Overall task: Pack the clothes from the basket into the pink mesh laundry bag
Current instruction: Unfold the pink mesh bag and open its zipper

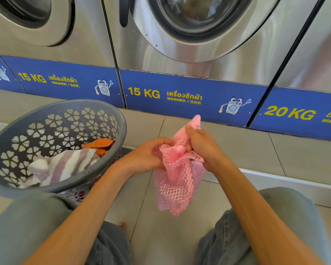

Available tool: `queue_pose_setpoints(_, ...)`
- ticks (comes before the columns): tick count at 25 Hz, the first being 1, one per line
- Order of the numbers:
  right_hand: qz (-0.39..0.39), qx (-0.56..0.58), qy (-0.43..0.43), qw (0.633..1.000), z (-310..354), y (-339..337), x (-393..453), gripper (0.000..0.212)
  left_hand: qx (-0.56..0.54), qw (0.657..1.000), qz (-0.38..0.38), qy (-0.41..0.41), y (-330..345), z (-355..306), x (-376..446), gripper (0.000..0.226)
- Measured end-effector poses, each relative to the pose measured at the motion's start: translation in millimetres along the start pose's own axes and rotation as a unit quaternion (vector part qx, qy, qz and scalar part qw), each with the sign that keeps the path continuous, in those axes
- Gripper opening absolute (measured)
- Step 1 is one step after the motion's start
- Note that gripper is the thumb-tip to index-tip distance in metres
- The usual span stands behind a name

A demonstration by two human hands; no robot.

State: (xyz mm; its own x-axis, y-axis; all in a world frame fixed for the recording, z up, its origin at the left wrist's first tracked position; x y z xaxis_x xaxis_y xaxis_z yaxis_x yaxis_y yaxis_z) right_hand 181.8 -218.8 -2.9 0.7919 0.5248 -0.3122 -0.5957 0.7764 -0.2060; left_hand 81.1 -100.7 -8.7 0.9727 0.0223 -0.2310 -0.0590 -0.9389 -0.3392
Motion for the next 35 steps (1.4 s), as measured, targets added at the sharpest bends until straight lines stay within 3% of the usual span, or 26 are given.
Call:
queue_pose_setpoints(2, -0.003, -0.034, -0.005, 0.999, 0.2, -0.6, 0.8, 0.054, 0.057, 0.997, -0.044, -0.014, -7.6, 0.7, -0.1, 0.021)
queue_pose_setpoints(3, 0.002, -0.039, -0.007, 0.999, 0.5, -0.1, 1.2, 0.05, 0.074, 0.995, -0.063, -0.022, -12.2, 2.6, 0.1, 0.017)
queue_pose_setpoints(7, 0.039, 0.002, 0.006, 0.999, -5.4, 6.5, 5.3, 0.03, 0.04, 0.991, -0.11, -0.059, -23.8, 8.6, -1.5, 0.042)
queue_pose_setpoints(13, 0.086, -0.082, -0.017, 0.993, -4.8, 14.8, 1.2, 0.048, -0.077, 0.968, -0.223, -0.09, -42.5, 20.7, -7.3, 0.029)
queue_pose_setpoints(19, 0.049, -0.183, -0.069, 0.979, -5.2, 12.9, 5.5, 0.012, -0.127, 0.981, -0.144, -0.025, -25.0, 8.8, -1.1, 0.027)
queue_pose_setpoints(23, 0.002, -0.16, -0.067, 0.985, -2.6, -0.2, 8.6, 0.021, -0.1, 0.98, -0.16, -0.06, -28.4, 12.8, -2.6, 0.057)
queue_pose_setpoints(29, -0.017, -0.135, -0.052, 0.989, -2.1, 0.6, 8.5, 0.02, -0.046, 0.982, -0.147, -0.111, -24.8, 21.4, -2.1, 0.059)
queue_pose_setpoints(35, -0.074, -0.125, -0.061, 0.988, -0.3, -16.8, 11.1, 0.019, 0.032, 0.994, -0.034, -0.097, -9.6, 19.6, -2.5, 0.103)
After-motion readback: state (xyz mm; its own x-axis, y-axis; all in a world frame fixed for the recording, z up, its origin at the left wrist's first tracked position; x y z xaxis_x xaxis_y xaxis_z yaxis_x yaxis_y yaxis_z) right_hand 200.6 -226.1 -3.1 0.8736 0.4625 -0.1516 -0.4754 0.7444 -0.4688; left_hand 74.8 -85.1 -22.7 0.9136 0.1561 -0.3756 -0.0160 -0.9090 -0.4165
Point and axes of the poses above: each hand's wrist, its own x-axis towards the middle knuckle, its own y-axis out of the palm, z = x × y, the point moved 8 cm from there along x, towards the middle knuckle, and after that the axes turned 7 degrees about z, right-handed, at the moved point
